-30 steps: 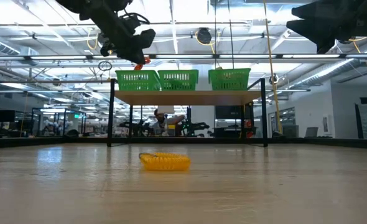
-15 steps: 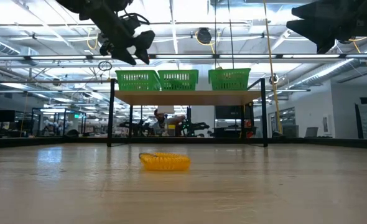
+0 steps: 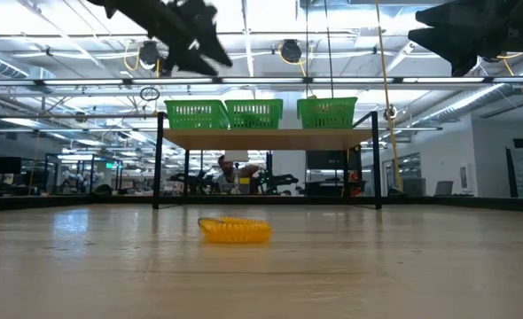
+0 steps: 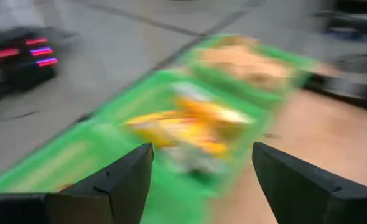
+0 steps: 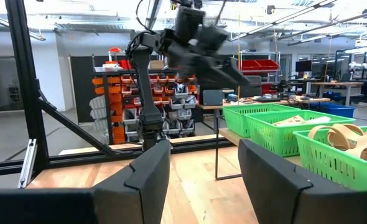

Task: Pick & Place Office Desk Supplies
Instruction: Put the yellow spring keychain into the left green bin on the shelf

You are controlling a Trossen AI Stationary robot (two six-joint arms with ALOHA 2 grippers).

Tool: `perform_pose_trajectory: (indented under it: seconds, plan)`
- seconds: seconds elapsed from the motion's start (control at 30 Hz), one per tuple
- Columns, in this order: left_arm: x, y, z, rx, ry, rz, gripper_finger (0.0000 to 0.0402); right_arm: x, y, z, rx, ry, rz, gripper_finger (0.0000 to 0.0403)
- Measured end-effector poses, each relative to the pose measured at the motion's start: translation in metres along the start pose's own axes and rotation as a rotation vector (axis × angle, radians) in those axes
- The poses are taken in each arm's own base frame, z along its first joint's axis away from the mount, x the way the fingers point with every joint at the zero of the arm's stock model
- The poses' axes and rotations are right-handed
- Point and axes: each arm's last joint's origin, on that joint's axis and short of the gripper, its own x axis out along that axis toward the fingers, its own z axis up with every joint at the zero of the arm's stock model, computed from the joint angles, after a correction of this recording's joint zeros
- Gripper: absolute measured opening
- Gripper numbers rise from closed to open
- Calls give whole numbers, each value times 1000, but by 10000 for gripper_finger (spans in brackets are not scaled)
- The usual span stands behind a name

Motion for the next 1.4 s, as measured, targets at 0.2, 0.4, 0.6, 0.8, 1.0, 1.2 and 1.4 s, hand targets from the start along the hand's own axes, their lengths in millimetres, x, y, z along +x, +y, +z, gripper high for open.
perform_pose_trajectory:
  seconds: [0.2,0.4,0.6,0.8,1.0,1.2,1.4]
  plan:
    - [-27,-55,-3,115,-2,-485,262,0,0,0,-1,0,0,183]
    - [-46,-129,-35,380,57,-799,255,0,0,0,-1,-1,-1,183]
    - [-45,-188,-78,572,89,-826,255,0,0,1,4,-5,-1,183]
    - [-28,-220,-121,574,195,-822,255,0,0,1,8,-4,-1,183]
    - [-4,-231,-161,620,321,-797,255,0,0,0,8,-4,-1,183]
    - [13,-236,-196,623,435,-767,255,0,0,1,12,-4,-1,183]
    - [20,-238,-208,604,470,-756,255,0,0,1,12,-5,-1,183]
